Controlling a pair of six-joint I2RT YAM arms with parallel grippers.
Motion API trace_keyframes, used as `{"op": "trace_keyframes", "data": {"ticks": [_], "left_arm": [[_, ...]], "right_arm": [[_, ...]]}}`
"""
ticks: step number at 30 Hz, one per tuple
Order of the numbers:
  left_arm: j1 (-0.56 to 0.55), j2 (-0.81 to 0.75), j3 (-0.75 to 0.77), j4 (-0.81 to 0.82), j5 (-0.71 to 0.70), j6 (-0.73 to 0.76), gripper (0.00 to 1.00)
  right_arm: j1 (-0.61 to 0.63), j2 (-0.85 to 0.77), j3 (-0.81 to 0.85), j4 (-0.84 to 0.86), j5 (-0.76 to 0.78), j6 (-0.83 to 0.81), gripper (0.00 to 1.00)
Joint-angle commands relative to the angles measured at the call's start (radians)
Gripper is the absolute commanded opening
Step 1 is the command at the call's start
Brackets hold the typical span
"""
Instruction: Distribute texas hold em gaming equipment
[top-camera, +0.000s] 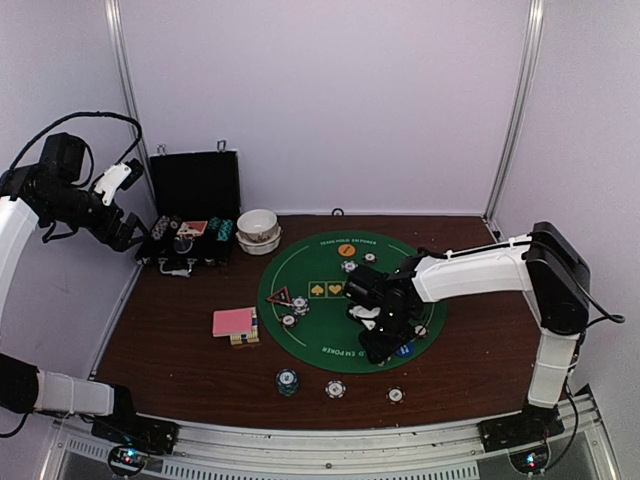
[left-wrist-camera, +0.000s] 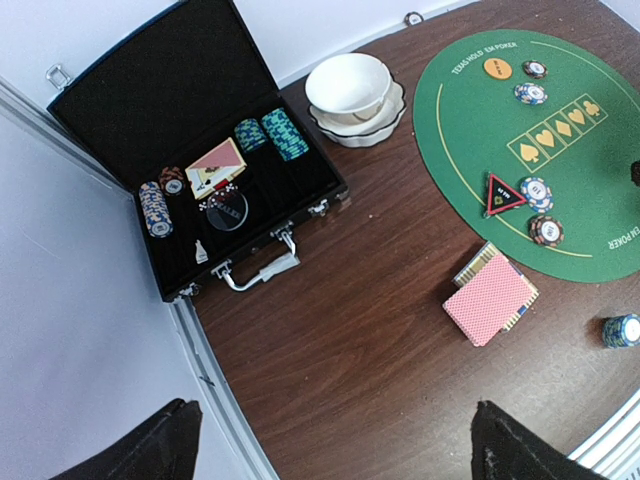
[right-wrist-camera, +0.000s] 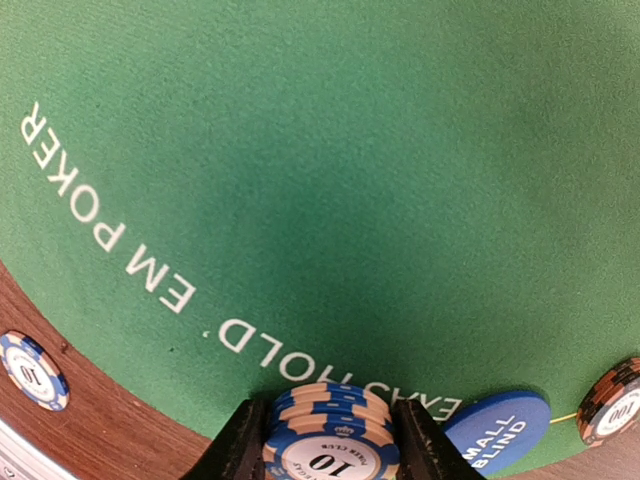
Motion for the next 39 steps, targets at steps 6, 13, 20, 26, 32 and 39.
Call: {"op": "trace_keyframes", "data": {"ticks": [6, 13, 20, 26, 32, 39], "left_arm": [[0.007, -0.007, 0.02, -0.01, 0.015, 0.001, 0.98], [0.007, 0.002, 0.016, -0.015, 0.001, 0.003, 0.98], [0.007, 0.015, 0.019, -0.023, 0.0, -0.001, 0.97], [0.007, 0.016, 0.018, -0.024, -0.008, 0.001, 0.98], [0.007, 0.016, 0.022, -0.026, -0.002, 0.004, 0.98], [0.007, 0.015, 0.023, -0.025, 0.008, 0.003, 0.97]], "right_arm": [[-0.019, 0.004, -0.023, 0.027, 0.021, 0.003, 0.34], [-0.014, -0.061, 0.044, -0.017, 0.034, 0.011, 0.59], [0.096, -0.078, 0.219, -0.087, 0.041, -0.003, 0.73], [0.21, 0.041, 0.452, -0.16, -0.072, -0.018, 0.8], [0.289, 0.16, 0.586, -0.184, -0.065, -0.063, 0.86], [0.302, 0.271, 0.659, -0.193, -0.052, -0.083, 0.87]]}}
